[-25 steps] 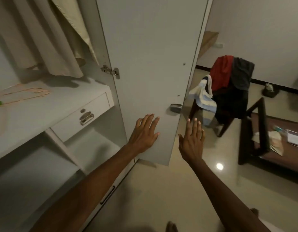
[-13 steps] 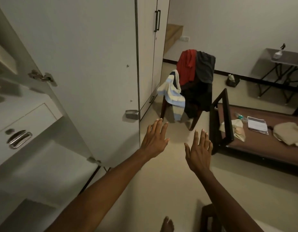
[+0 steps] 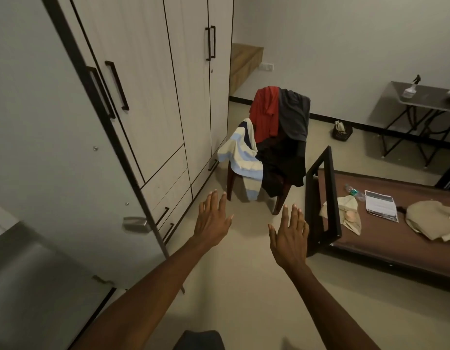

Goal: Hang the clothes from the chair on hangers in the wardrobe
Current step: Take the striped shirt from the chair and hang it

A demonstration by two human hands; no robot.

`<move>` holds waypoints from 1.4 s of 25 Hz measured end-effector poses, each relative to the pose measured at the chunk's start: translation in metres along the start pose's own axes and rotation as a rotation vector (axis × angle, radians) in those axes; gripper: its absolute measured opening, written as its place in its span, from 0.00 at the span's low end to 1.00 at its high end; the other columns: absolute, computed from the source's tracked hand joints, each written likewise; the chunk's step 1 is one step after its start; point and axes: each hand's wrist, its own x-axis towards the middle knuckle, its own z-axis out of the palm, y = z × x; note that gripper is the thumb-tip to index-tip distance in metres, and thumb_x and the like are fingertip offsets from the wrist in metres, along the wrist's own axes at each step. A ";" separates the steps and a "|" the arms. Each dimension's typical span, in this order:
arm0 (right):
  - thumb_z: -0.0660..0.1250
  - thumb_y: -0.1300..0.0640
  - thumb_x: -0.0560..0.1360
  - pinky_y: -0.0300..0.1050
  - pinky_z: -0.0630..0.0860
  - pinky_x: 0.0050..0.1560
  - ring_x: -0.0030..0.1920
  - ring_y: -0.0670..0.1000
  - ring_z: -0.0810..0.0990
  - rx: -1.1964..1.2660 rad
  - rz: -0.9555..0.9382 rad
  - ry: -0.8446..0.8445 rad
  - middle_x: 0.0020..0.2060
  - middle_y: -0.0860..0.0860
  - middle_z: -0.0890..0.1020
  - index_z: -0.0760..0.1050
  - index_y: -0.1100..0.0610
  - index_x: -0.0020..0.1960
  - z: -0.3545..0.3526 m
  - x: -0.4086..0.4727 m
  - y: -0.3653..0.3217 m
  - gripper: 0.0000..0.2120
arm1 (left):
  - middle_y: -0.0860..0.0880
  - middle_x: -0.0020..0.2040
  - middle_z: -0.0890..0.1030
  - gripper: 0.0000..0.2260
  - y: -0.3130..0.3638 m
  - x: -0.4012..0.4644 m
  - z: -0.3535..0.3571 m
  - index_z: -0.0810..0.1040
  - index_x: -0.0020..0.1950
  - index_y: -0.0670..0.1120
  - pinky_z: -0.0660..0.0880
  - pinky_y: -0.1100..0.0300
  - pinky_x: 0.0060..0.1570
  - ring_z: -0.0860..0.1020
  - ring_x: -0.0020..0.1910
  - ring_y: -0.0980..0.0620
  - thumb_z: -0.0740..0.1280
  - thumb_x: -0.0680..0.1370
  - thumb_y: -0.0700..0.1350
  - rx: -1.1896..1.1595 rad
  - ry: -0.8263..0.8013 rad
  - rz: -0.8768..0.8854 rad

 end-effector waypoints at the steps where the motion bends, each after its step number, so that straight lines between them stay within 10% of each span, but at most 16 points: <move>1: 0.52 0.38 0.84 0.60 0.52 0.79 0.83 0.61 0.49 0.000 0.004 -0.012 0.83 0.59 0.52 0.51 0.57 0.83 0.006 0.015 0.004 0.35 | 0.38 0.78 0.63 0.33 -0.001 0.016 0.006 0.58 0.80 0.44 0.67 0.44 0.70 0.63 0.77 0.40 0.61 0.81 0.59 0.003 0.009 -0.001; 26: 0.41 0.35 0.83 0.60 0.57 0.79 0.82 0.62 0.55 0.067 -0.044 -0.086 0.81 0.60 0.58 0.53 0.59 0.83 0.124 0.518 -0.030 0.37 | 0.37 0.73 0.70 0.29 -0.069 0.473 0.125 0.66 0.76 0.40 0.71 0.42 0.68 0.69 0.73 0.37 0.61 0.82 0.59 -0.168 -0.084 -0.234; 35: 0.54 0.41 0.85 0.61 0.59 0.78 0.81 0.63 0.59 0.114 -0.030 -0.156 0.81 0.61 0.60 0.53 0.61 0.83 0.199 0.694 -0.026 0.34 | 0.39 0.76 0.67 0.29 -0.080 0.643 0.164 0.64 0.78 0.43 0.67 0.42 0.69 0.67 0.73 0.39 0.63 0.82 0.57 -0.215 -0.177 -0.287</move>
